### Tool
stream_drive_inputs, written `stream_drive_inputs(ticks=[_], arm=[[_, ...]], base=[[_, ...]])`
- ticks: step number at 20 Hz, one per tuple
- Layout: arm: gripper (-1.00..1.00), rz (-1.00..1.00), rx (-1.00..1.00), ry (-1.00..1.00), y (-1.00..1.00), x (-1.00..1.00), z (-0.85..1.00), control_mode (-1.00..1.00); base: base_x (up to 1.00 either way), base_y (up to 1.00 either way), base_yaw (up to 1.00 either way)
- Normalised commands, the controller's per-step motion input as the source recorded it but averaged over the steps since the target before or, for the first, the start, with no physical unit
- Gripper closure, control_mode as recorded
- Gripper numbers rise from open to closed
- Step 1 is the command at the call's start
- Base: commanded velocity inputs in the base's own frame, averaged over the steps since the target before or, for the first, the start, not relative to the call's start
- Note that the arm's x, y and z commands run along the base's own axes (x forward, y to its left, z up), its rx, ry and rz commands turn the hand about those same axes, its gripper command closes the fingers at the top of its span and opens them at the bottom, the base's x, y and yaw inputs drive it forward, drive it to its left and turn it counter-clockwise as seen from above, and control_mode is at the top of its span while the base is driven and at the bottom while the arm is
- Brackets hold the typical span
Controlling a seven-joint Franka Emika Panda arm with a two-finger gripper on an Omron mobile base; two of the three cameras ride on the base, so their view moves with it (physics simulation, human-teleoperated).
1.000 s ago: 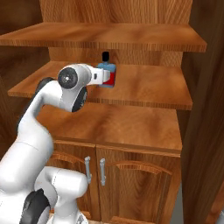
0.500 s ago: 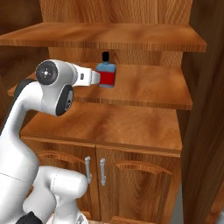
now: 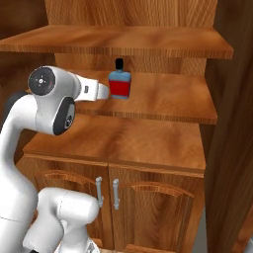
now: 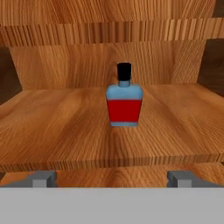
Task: Sort all alcoholic drinks to one cabinet, and non-alcoholic drinks to the other.
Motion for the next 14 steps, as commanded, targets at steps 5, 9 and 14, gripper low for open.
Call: stream_drive_inputs(ticks=[5,9,14], arm=[[-1.0,0.0,0.0,0.08,0.0,-0.03,-0.04,-1.0],[-1.0,0.0,0.0,0.0,0.0,0.0,0.0,1.0],[-1.0,0.0,0.0,0.0,0.0,0.0,0.0,1.0]], base=[[0.0,0.0,0.0],[-0.79,0.0,-0.02],[-1.0,-0.03,-0.01]])
